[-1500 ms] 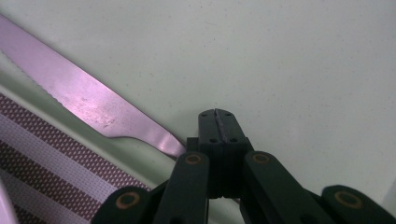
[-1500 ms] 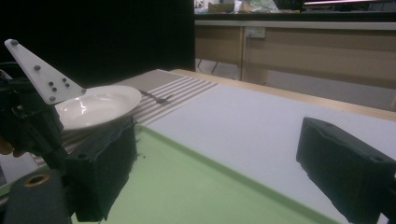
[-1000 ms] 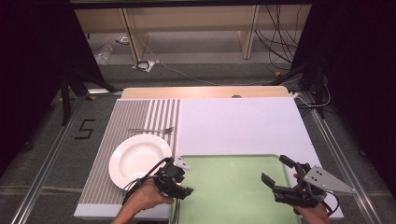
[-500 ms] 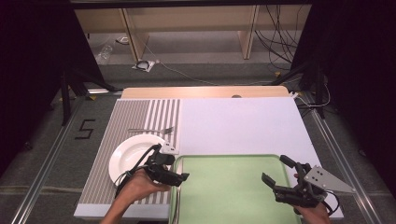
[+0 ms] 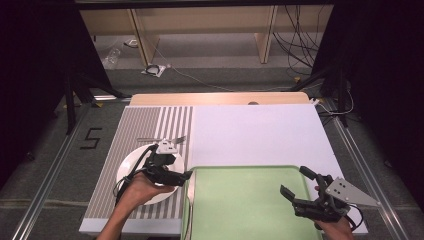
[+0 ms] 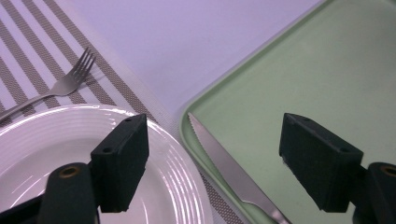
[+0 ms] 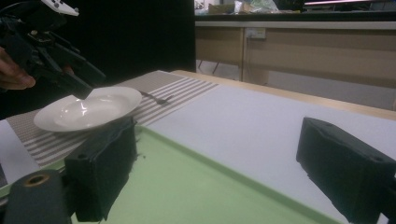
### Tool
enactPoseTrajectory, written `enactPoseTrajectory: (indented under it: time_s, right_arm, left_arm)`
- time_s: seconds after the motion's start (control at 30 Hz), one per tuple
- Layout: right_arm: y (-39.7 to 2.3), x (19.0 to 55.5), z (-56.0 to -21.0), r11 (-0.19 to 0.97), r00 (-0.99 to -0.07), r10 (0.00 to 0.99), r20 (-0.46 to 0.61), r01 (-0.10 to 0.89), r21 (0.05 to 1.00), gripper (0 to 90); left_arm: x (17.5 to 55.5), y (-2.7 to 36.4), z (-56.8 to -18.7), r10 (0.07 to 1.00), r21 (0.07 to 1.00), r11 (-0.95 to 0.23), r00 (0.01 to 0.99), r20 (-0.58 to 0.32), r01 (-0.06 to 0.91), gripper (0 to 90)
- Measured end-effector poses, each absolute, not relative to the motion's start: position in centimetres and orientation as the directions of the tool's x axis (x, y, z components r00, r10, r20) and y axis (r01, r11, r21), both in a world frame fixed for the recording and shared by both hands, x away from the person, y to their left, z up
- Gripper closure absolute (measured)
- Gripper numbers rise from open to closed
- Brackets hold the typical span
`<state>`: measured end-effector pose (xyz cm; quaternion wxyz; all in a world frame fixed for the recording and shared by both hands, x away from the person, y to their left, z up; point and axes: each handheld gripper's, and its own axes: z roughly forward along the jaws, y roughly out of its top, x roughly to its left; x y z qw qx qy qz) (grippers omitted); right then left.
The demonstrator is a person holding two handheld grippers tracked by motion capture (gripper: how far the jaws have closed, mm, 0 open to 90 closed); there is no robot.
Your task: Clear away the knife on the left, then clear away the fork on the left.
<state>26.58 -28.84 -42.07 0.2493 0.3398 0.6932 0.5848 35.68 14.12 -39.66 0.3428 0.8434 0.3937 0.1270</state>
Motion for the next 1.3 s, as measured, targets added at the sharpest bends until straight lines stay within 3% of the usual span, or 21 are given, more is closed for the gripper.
enactPoseTrajectory:
  time_s: [1.3]
  right_arm:
    - [-29.0,26.8,-42.2,0.082,-0.641,0.765,0.059,0.188,0.979,12.9]
  left_arm:
    - [43.2,17.0,-39.2,0.811,0.652,-0.459,0.584,0.029,0.604,24.6]
